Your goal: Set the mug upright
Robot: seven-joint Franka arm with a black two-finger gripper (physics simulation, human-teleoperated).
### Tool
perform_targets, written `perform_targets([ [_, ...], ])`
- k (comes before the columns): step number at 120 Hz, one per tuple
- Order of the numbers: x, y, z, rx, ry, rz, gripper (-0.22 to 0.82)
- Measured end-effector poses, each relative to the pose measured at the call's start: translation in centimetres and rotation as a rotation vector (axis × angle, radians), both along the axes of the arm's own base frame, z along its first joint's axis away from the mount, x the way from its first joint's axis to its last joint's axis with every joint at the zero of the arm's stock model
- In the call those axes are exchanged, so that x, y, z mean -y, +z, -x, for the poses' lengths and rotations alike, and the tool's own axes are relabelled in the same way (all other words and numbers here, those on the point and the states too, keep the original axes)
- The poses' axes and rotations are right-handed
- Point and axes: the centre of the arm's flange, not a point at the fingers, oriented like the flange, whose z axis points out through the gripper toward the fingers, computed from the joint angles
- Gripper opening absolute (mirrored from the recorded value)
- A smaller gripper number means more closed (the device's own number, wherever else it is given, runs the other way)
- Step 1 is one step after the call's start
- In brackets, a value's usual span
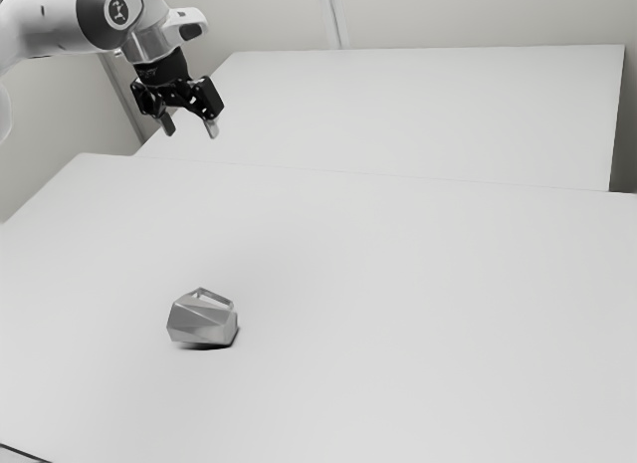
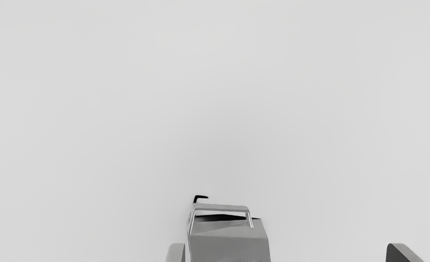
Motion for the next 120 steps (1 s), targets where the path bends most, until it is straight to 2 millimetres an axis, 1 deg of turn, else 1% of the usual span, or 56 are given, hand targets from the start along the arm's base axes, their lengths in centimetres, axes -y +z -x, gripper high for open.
perform_targets([
  [24,-0.1,0.1,0.1,-0.003,0.000,0.001,0.60],
  [32,0.0,-0.3,0.7,-0.016,-0.001,0.003,0.60],
  [39,0.1,-1.2,1.9,-0.039,0.000,0.026,0.60],
  [47,0.2,-1.5,4.0,-0.056,0.006,0.065,0.60],
  [55,0.3,-2.0,6.0,-0.073,0.018,0.152,0.60],
  [57,0.0,-2.4,6.3,-0.080,0.027,0.180,0.60],
  [60,-1.0,-2.9,6.7,-0.089,0.049,0.220,0.60],
  [72,-7.3,-5.2,8.1,-0.115,0.172,0.355,0.60],
  [76,-8.9,-6.0,8.4,-0.121,0.199,0.392,0.60],
  [80,-10.0,-7.1,8.7,-0.131,0.216,0.426,0.60],
  [85,-10.7,-8.1,9.1,-0.141,0.223,0.459,0.60],
  [91,-11.0,-9.4,9.4,-0.153,0.222,0.497,0.60],
  [99,-11.4,-11.7,10.1,-0.172,0.225,0.557,0.60],
  [105,-11.9,-13.7,10.8,-0.181,0.232,0.601,0.60],
  [120,-13.6,-17.3,12.7,-0.169,0.253,0.686,0.60],
])
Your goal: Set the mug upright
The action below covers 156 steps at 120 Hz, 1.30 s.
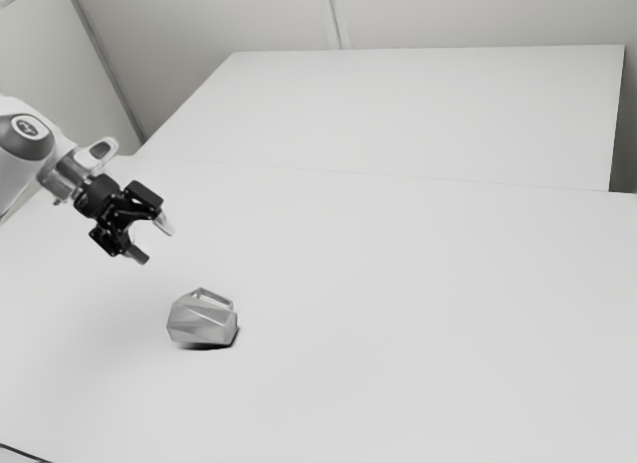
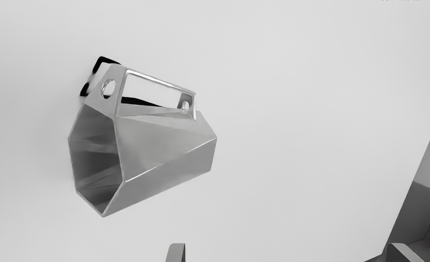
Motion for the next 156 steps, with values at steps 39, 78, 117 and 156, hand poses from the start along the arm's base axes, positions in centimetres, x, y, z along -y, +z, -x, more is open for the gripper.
perform_targets([
  [39,-3.4,-8.6,1.4,0.056,0.027,0.104,0.60],
  [78,-2.0,-13.6,2.5,0.130,0.003,0.225,0.60],
  [117,-0.4,-15.1,3.3,0.190,-0.024,0.340,0.31],
  [156,0.0,-14.7,3.2,0.247,-0.067,0.358,-0.11],
])
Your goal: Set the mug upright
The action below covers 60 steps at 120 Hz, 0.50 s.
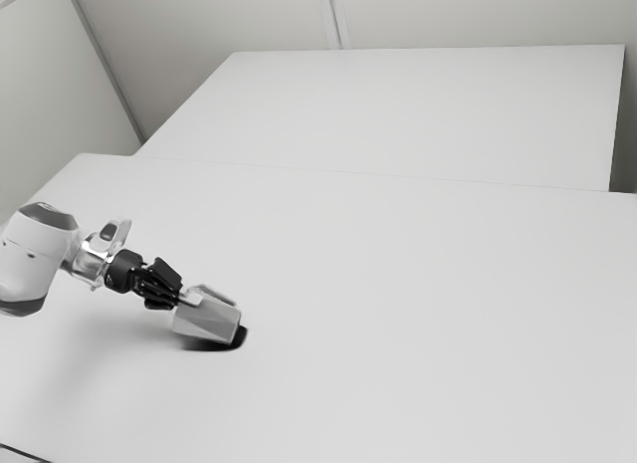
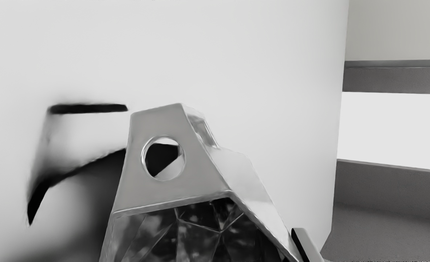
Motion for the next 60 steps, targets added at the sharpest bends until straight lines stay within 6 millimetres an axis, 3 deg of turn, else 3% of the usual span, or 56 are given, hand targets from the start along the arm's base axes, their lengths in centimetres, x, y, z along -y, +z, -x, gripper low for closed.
perform_targets([
  [19,0.2,1.8,-0.4,0.055,-0.018,-0.011,-0.15],
  [32,1.7,6.0,-1.9,0.138,-0.071,-0.068,-0.17],
  [46,3.3,10.5,-4.3,0.176,-0.192,-0.258,-0.18],
  [60,5.9,12.7,-6.4,0.171,-0.301,-0.454,-0.18],
])
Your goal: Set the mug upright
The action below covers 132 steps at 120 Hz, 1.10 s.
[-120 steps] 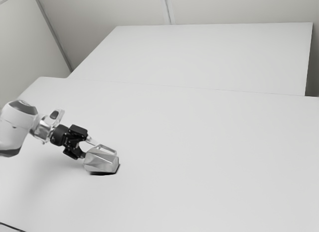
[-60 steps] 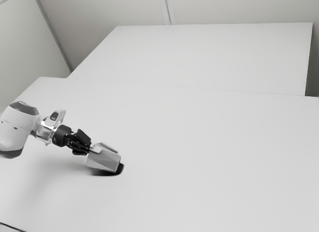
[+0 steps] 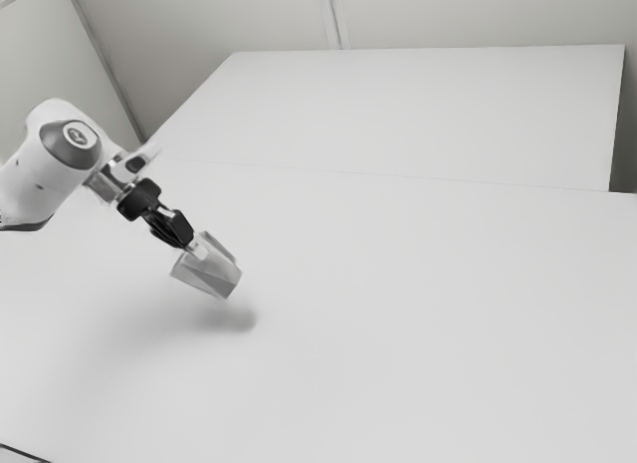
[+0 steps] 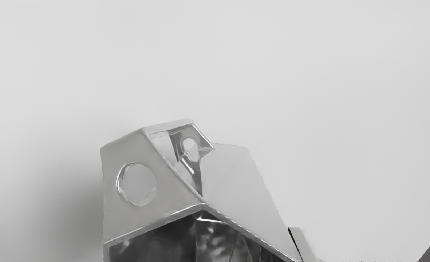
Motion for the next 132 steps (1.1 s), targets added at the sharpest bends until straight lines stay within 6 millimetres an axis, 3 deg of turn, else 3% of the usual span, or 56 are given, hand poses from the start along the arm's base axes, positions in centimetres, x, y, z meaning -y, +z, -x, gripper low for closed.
perform_targets([
  [12,3.3,1.7,-1.5,0.007,-0.072,-0.160,-0.18],
  [26,6.6,1.8,-2.4,-0.011,-0.121,-0.324,-0.18],
  [56,9.5,-1.1,-4.3,-0.025,-0.089,-0.540,-0.18],
  [66,9.3,-2.2,-4.9,-0.029,-0.055,-0.583,-0.18],
  [87,6.1,-4.4,-5.7,-0.052,0.062,-0.635,-0.18],
  [110,7.4,-5.5,-6.1,-0.055,0.108,-0.655,-0.17],
  [132,7.3,-5.9,-6.3,-0.068,0.165,-0.655,0.21],
])
